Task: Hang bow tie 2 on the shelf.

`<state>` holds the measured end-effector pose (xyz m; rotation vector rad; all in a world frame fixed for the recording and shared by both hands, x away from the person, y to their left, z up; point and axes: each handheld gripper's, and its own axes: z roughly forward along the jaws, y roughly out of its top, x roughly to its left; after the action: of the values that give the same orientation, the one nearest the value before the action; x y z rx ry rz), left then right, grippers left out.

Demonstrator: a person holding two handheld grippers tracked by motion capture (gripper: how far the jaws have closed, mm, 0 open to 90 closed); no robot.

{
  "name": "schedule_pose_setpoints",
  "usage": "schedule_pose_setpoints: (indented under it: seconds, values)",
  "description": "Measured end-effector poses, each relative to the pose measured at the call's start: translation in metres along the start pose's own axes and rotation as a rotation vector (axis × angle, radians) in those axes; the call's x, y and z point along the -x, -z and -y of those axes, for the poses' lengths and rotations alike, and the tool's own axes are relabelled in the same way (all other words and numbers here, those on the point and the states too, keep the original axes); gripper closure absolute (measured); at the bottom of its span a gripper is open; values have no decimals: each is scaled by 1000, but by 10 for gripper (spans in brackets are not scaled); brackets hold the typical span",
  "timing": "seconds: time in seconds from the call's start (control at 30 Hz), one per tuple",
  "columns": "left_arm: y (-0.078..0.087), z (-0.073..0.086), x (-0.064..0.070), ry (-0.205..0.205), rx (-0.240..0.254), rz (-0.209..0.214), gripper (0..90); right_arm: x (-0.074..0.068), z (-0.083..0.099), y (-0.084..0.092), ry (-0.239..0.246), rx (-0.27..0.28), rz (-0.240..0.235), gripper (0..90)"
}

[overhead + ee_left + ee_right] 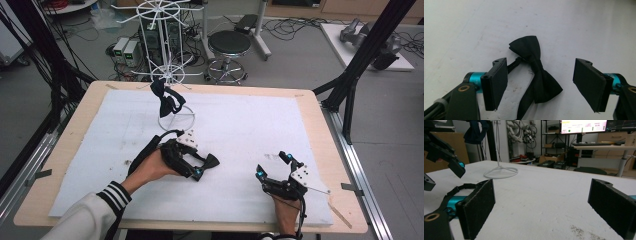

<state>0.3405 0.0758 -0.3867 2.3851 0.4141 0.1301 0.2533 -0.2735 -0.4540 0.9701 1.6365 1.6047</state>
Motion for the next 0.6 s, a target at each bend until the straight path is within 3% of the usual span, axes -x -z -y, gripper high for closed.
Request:
schedule_pose_setpoints:
  seconds: [0.17, 0.6]
  values:
    - [-8, -4, -1, -3, -42, 1, 288, 0, 0, 0, -4, -1, 1, 67]
    - [-29, -6, -3, 43, -167, 7, 365, 0, 0, 0, -10, -1, 0, 67]
